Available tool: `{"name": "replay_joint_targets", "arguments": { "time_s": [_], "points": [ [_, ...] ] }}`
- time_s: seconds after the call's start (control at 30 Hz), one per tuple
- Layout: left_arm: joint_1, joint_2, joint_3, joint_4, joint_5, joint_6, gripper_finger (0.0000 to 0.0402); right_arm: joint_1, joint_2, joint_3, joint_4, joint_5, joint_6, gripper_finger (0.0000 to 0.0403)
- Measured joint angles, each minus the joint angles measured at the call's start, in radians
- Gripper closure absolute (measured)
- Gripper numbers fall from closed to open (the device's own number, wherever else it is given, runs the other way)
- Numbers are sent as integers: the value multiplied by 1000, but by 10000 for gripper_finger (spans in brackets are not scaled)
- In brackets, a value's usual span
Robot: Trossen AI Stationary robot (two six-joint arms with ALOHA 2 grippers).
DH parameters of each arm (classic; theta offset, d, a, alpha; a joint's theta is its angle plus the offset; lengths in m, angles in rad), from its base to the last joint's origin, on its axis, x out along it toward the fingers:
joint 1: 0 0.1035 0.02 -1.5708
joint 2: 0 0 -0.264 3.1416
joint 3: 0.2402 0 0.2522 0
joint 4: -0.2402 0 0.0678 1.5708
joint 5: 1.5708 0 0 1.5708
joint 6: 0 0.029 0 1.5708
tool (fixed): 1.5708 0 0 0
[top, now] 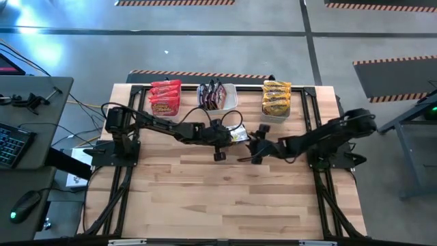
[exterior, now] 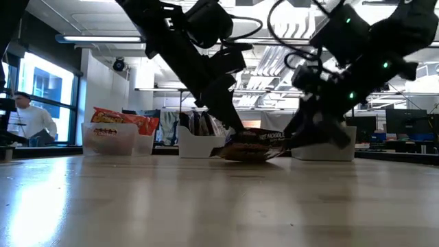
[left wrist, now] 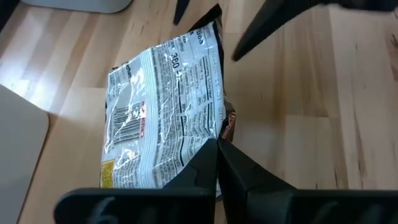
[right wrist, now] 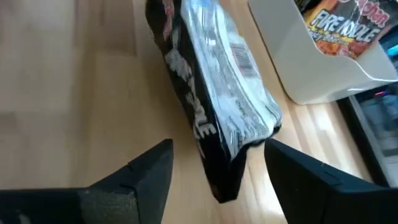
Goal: Sort Maruchan noodles
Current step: Put the black noodle pack into the white bin
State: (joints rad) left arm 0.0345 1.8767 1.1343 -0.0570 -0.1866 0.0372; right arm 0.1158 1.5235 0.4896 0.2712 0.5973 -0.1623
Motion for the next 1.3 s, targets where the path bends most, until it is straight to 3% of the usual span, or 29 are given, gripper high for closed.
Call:
{"name": "replay_joint_targets", "arguments": {
  "time_s": [0.17,0.27,0.67,0.83,1.03,1.3],
  "points": [
    [0,0,0,2,3,0,401,-11,94,0,134,47,-107,169],
    [0,0,0,2,5,-7,401,-20,122,0,182,33,-134,190],
    [16,-80,0,-24,29,-53,398,-33,114,0,230,7,-135,391],
    [25,-140,0,-68,28,-37,368,-35,50,0,225,-40,-130,391],
    [24,-202,11,-86,79,-37,301,-73,-53,40,111,-199,-41,399],
    [-5,-165,161,-280,80,-13,207,-114,-60,182,-72,-317,52,401]
  ]
}}
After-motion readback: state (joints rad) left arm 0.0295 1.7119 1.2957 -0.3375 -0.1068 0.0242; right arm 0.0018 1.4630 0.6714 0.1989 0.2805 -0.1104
